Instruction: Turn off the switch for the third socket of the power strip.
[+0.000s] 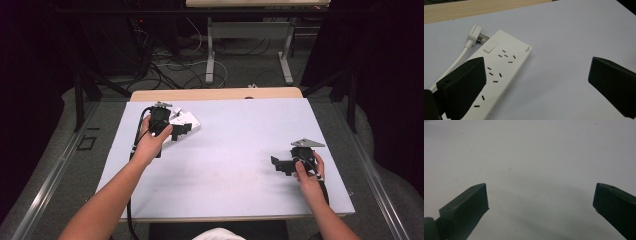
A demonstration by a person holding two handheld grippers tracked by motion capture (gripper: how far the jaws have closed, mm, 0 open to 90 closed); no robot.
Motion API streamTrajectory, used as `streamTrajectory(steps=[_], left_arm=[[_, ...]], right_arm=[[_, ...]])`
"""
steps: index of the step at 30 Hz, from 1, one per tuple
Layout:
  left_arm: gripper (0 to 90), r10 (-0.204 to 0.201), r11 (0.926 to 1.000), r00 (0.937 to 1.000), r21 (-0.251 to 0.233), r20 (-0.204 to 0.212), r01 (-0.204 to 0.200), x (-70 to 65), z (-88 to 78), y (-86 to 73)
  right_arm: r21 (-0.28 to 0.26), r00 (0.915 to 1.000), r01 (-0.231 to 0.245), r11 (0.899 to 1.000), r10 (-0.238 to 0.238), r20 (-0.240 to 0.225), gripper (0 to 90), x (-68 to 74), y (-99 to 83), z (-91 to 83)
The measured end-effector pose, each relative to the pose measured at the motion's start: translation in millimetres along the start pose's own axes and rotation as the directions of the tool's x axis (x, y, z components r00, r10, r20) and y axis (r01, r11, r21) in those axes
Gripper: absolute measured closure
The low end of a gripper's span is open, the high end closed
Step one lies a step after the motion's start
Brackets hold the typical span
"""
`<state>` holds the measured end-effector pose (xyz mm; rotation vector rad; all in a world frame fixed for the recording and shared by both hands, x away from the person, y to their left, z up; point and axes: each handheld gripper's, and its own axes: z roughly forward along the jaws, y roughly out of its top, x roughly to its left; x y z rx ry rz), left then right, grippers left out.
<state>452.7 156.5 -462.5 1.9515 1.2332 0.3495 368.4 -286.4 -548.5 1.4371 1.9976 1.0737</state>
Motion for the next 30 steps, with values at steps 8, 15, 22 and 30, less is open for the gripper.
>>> streamTrajectory(steps=[8, 15, 22, 30], left_arm=[[2.4, -0.001, 0.9999, 0.9999, -0.017, 0.015, 0.001, -3.3, -12.5, -14.3], [3.0, -0.004, 0.9998, 0.9999, -0.021, 0.01, 0.005, -0.5, -21.8, -35.7], [3.7, -0.027, 0.9993, 0.9996, -0.025, 0.009, 0.028, 1.1, -31.3, -55.9], [6.6, -0.039, 0.9986, 0.9992, -0.036, 0.007, 0.039, 1.2, -39.1, -78.1]], right_arm=[[0.0, 1.0, 0.001, 1.0, -0.001, 0.002, 0.0, 0.0, -0.1, -0.2], [0.003, 1.0, -0.005, 1.0, 0.005, 0.003, 0.0, -0.3, -0.4, -1.0], [0.002, 1.0, 0.004, 1.0, -0.004, 0.002, 0.0, 0.0, -0.2, -0.6], [0.001, 1.0, 0.004, 1.0, -0.004, 0.009, 0.0, -0.3, -0.4, -1.1]])
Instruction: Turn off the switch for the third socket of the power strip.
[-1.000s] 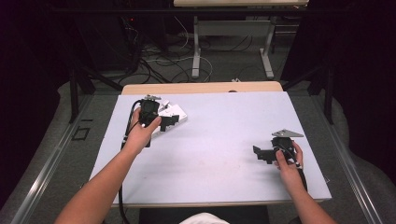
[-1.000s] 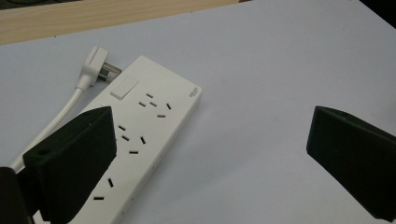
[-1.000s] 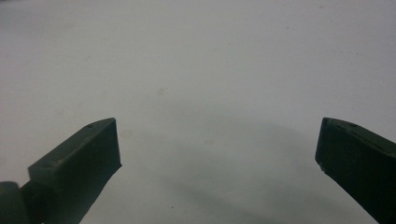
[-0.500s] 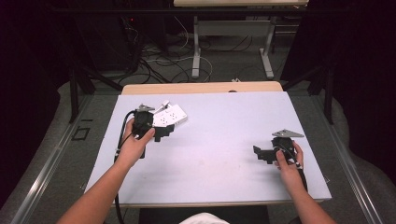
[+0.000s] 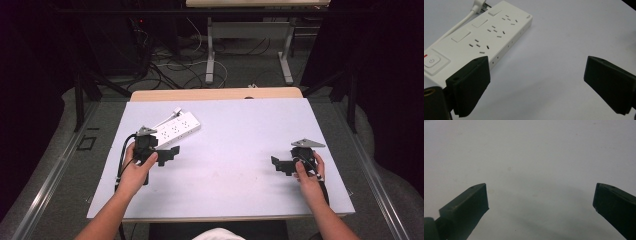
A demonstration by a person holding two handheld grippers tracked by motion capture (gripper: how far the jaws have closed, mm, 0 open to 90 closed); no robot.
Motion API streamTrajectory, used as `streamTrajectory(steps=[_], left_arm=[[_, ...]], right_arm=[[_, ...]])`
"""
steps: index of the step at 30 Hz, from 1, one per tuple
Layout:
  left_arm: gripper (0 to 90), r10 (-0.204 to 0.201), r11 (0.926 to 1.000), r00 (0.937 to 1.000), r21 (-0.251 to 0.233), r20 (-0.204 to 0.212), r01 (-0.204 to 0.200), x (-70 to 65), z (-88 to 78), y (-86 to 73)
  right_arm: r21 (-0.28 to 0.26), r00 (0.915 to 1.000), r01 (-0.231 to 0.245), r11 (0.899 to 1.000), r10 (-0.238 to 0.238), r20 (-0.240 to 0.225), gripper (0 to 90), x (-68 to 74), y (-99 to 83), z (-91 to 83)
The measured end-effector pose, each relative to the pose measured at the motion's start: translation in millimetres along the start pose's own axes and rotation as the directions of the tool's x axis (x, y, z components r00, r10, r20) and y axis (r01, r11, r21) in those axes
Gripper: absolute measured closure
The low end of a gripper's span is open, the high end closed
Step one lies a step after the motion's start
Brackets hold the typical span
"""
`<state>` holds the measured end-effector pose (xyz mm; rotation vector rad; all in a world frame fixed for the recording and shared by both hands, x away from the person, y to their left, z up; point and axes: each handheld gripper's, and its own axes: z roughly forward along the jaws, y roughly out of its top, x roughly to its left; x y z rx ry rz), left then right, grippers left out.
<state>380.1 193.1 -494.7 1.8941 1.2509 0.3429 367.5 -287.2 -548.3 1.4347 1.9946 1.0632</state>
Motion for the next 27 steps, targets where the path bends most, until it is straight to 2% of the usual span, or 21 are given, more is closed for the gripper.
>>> streamTrajectory(steps=[6, 10, 17, 27], left_arm=[[7.0, -0.007, 0.9999, 1.0, -0.009, -0.005, 0.007, -1.1, -1.9, -12.2], [7.6, -0.034, 0.999, 0.9994, -0.028, -0.007, 0.034, -0.6, -3.8, -20.8], [8.0, -0.06, 0.9977, 0.998, -0.033, -0.018, 0.059, 3.8, -4.8, -33.5], [8.0, -0.066, 0.9968, 0.9977, -0.045, -0.015, 0.066, 9.1, -3.3, -49.4]], right_arm=[[0.0, 1.0, -0.009, 1.0, 0.009, -0.002, 0.0, 0.1, 0.1, -0.8], [-0.003, 1.0, -0.009, 1.0, 0.009, -0.001, 0.0, 0.4, 0.3, -1.3], [-0.002, 0.9999, -0.01, 1.0, 0.01, 0.0, 0.0, -0.2, 0.1, -1.9], [-0.002, 1.0, -0.005, 1.0, 0.005, -0.002, 0.0, 0.0, -0.1, -1.0]])
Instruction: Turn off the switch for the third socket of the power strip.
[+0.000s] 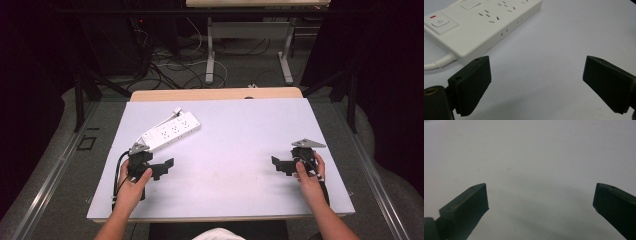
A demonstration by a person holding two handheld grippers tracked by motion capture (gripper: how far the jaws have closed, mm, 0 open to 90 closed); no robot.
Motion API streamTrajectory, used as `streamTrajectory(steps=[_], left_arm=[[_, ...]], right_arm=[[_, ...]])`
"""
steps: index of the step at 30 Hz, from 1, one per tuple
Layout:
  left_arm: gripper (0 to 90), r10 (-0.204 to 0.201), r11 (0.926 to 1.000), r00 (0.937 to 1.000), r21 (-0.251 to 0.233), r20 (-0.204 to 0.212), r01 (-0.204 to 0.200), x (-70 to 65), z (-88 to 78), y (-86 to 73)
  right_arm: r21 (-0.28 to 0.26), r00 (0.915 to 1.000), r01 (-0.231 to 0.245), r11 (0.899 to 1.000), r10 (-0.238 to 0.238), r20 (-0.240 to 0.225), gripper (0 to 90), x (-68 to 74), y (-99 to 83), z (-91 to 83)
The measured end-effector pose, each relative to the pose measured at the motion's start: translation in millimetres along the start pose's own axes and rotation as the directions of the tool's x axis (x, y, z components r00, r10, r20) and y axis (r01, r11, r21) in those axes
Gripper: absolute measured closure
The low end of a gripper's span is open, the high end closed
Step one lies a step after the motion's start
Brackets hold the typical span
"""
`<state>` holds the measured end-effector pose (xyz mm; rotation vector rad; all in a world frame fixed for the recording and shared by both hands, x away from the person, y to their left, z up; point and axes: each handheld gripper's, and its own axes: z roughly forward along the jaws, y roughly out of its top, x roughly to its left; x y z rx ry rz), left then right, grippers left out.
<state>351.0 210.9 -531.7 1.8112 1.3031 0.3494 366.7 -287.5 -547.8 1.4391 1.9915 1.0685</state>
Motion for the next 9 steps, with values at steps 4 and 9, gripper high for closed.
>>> streamTrajectory(steps=[4, 9], left_arm=[[7.9, 0.008, 1.0, 1.0, -0.002, -0.002, -0.008, 1.3, -0.1, -3.7], [6.5, -0.004, 1.0, 1.0, -0.008, -0.009, 0.004, 4.0, 0.2, -6.8]], right_arm=[[0.003, 1.0, 0.002, 1.0, -0.002, 0.0, 0.0, 0.1, -0.1, 0.7], [-0.002, 0.9999, -0.008, 1.0, 0.008, 0.007, 0.0, -1.3, 0.8, 1.1]])
